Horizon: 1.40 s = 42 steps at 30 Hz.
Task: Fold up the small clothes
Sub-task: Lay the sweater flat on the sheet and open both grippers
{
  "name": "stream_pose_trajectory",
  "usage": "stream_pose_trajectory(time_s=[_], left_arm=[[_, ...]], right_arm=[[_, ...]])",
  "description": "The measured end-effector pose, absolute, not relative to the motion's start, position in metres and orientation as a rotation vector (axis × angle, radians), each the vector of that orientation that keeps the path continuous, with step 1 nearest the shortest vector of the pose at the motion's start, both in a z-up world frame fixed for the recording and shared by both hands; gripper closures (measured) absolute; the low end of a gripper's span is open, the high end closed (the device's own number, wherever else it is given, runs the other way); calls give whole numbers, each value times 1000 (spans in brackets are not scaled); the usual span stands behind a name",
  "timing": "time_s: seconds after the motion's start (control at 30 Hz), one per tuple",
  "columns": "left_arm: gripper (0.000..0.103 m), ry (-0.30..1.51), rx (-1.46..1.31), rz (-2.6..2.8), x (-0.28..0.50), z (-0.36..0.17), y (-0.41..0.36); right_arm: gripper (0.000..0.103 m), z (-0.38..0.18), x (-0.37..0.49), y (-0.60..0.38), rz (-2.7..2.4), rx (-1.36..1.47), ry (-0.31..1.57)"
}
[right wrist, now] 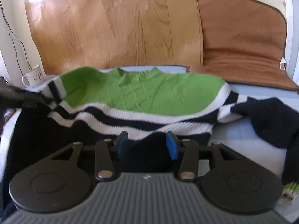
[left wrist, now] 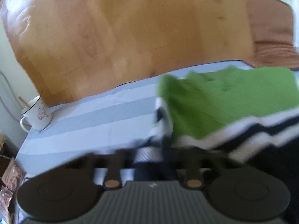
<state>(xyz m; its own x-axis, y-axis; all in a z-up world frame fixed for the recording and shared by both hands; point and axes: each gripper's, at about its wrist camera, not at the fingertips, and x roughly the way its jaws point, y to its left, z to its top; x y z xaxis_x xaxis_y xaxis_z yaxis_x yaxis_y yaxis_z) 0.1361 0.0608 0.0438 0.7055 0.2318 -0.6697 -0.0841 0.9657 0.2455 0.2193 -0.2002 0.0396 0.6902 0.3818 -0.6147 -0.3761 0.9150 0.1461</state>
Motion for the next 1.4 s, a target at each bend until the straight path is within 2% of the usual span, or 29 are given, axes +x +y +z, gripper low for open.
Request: stream_pose_trajectory(time_s=[0.1,0.13,0.2,0.23,0.27,0.3,0.5,0.63,0.83,1.1,1.13,1.17,1.2,1.23,1.27,1.4], left_arm=[[96,682,263,375,156,55,102],[96,704,244,406,167,55,117],[87,833,151,403,195,47,151],[68,874,149,411,203,40,159],[42,891,167,437,206,34,163],[36,884,201,465,204,31,163],[33,779,140,341,134,53,161],[23,771,70,159,70,63,152],[23,840,-69,-160,-24,49,126],[29,944,-105,-348,-70,27,87],[40,946,-97,-355,-70,27,85],[59,951,-91,-368,-70,26,83],[65,952,-75,-361,-70,26,79],[81,943,-33,-323,-73,26,75],[91,936,10,-285,-74,26,70],[93,943,14,-245,-82,34,86]], right_arm=[[55,39,209,-208,416,1,678],[55,38,211,-211,411,4,675],[55,35,210,-213,398,23,679],[55,35,212,-216,388,37,685],[55,35,211,-219,383,48,688],[55,36,210,-222,380,64,688],[55,50,186,-261,329,135,641],[55,52,156,-290,324,192,640],[55,43,97,-305,401,209,688],[55,28,77,-298,480,261,727],[60,25,75,-294,498,259,740],[66,23,72,-289,512,247,738],[87,23,68,-284,517,216,727],[93,24,65,-280,512,185,720],[94,27,61,-280,502,169,709],[94,50,46,-307,364,117,642]])
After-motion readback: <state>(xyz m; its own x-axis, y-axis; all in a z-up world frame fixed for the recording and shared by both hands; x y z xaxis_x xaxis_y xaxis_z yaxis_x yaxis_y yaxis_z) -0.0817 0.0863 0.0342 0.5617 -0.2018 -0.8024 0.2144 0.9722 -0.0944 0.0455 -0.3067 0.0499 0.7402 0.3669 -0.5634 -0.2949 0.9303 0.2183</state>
